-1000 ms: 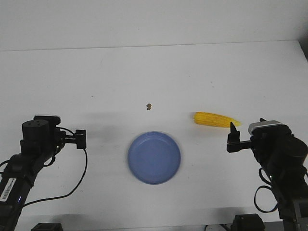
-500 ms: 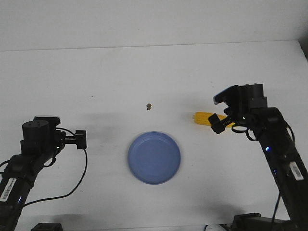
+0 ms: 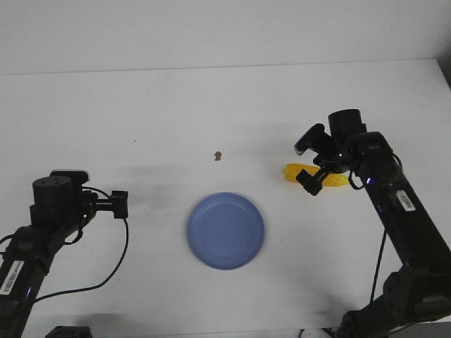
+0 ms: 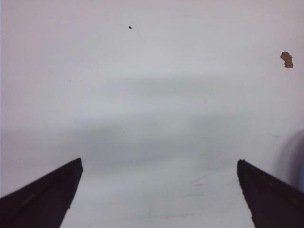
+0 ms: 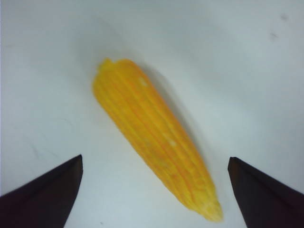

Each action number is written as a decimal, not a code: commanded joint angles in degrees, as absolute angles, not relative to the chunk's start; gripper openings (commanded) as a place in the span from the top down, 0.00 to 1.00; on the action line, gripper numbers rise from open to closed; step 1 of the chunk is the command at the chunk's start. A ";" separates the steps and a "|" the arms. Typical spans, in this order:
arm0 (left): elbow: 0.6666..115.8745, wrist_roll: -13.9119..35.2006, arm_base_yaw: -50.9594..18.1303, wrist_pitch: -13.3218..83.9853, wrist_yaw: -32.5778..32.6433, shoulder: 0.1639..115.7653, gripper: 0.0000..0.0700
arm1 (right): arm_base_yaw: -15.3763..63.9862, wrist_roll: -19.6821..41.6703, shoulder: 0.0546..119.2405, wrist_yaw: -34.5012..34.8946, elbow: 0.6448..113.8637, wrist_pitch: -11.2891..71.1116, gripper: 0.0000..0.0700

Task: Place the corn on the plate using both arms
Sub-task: 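Lower the right gripper over the yellow corn and close on it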

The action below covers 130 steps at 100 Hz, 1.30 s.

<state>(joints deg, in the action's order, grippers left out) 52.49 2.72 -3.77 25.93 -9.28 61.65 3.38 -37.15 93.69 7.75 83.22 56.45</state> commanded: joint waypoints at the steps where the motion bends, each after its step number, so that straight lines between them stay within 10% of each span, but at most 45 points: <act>1: 53.15 3.33 -3.77 25.61 -9.50 62.08 0.00 | 3.53 -39.16 95.61 8.16 84.51 56.34 0.08; 80: 53.15 3.49 -3.77 25.56 -9.50 62.13 0.00 | 2.22 -41.19 108.88 8.64 84.34 50.19 0.09; 103: 53.15 3.49 -3.77 25.58 -9.48 62.13 0.00 | 1.85 -40.10 108.81 8.99 84.31 51.00 0.61; 130: 53.15 3.49 -3.77 25.61 -9.48 62.13 0.00 | 1.91 -34.30 107.28 9.04 84.44 51.68 0.63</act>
<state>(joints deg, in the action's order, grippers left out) 52.49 3.55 -3.77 25.91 -9.28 61.65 1.76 -37.78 107.70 8.84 83.22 51.33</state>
